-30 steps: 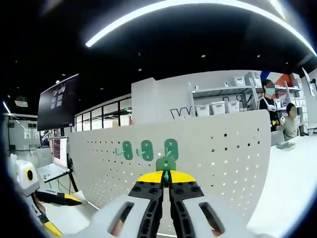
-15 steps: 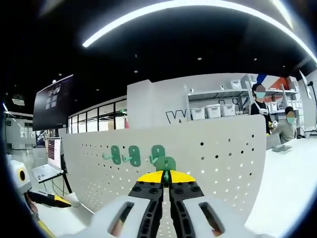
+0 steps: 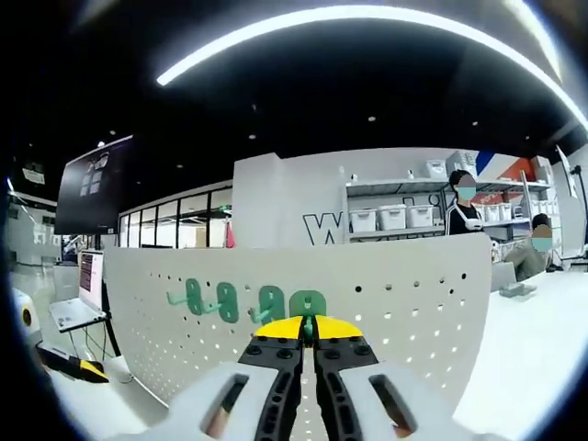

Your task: Insert the hook assembly into the mounting plate slot until the hook locks in place.

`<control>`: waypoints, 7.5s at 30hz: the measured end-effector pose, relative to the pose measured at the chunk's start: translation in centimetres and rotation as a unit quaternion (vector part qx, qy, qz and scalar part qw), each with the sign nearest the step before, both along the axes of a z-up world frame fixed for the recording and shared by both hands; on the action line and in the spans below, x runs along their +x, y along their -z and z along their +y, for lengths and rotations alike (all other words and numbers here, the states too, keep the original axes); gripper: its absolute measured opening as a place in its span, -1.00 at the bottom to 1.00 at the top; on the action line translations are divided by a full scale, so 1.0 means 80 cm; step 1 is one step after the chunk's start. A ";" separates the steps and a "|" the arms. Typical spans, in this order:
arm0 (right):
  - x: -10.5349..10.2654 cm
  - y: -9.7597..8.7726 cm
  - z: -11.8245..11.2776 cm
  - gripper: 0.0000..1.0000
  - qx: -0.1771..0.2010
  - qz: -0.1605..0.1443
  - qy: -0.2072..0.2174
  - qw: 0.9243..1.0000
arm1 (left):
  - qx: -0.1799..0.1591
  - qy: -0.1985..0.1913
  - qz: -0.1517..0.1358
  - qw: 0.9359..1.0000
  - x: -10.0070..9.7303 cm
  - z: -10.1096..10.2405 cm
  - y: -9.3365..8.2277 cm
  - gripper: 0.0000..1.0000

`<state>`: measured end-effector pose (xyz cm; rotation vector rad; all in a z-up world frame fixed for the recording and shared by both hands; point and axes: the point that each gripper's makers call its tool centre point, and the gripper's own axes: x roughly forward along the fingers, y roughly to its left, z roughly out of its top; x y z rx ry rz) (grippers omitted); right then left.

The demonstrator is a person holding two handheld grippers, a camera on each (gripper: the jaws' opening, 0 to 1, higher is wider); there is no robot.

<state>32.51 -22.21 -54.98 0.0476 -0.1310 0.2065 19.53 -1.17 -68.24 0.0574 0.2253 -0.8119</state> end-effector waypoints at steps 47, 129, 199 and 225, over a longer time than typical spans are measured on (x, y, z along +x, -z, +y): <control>0.038 0.000 -0.005 -0.98 -0.021 -0.010 -0.001 1.000 | 0.014 -0.015 0.018 1.000 -0.007 0.026 0.009 0.68; 0.023 0.026 0.030 -0.13 -0.080 0.003 -0.051 0.995 | 0.019 -0.007 0.033 0.999 -0.018 0.030 0.024 0.64; -0.094 0.090 0.025 0.13 -0.053 0.051 -0.080 0.994 | 0.017 0.000 0.011 1.000 -0.028 0.024 0.010 0.67; -0.148 0.124 0.027 0.18 -0.042 0.067 -0.091 0.993 | 0.016 -0.003 0.005 1.000 -0.039 0.035 0.014 0.72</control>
